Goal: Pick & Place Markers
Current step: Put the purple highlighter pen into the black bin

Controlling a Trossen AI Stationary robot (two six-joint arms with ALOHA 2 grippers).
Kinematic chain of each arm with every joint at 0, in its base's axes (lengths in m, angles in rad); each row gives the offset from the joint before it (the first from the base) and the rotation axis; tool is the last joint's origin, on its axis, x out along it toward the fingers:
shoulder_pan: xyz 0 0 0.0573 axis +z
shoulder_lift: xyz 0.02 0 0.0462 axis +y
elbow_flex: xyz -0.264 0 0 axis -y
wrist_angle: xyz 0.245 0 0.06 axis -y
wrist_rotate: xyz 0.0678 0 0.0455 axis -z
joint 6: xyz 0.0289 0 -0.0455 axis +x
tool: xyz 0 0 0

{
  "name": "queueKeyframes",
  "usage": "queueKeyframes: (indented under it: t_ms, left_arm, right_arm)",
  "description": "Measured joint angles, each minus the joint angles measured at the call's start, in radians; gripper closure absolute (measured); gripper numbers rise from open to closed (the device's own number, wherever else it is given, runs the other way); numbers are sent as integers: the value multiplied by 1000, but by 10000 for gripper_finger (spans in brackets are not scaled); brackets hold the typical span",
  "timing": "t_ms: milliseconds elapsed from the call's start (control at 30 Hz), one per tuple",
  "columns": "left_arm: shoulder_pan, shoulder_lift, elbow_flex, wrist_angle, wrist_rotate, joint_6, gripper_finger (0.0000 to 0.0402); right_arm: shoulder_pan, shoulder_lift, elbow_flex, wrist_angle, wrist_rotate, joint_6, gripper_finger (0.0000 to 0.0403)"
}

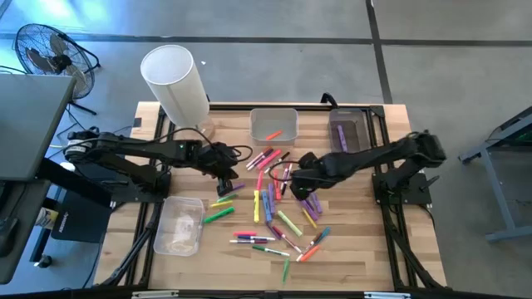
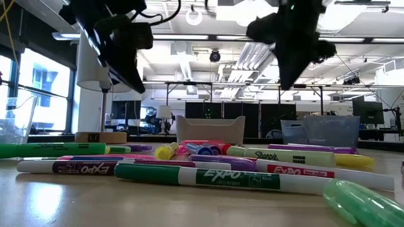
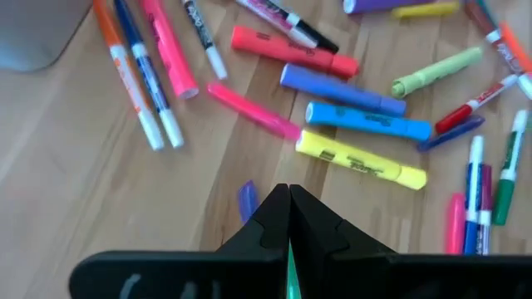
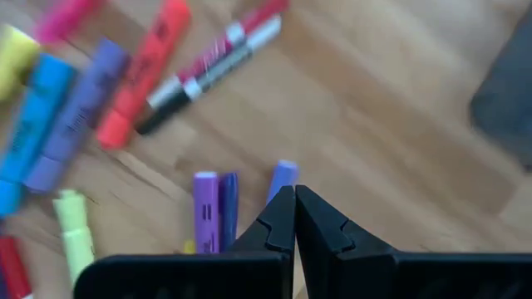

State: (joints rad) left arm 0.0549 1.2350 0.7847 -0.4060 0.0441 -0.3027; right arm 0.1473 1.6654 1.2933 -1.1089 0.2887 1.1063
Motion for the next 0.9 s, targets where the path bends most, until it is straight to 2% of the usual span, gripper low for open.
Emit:
queueKeyframes:
  t_ms: [167, 533, 700, 900]
  left_arm:
    - [-3, 0, -3, 12, 21, 1, 401]
    - [-2, 0, -3, 15, 47, 10, 401]
    - [-3, 0, -3, 14, 47, 10, 401]
    - [-3, 0, -3, 14, 56, 10, 401]
  right_arm:
    - [-10, 98, 0, -1, -88, 20, 389]
    - [-10, 156, -21, 48, -90, 20, 296]
    - [-10, 156, -128, 168, -141, 63, 289]
    - [-8, 156, -216, 244, -151, 94, 288]
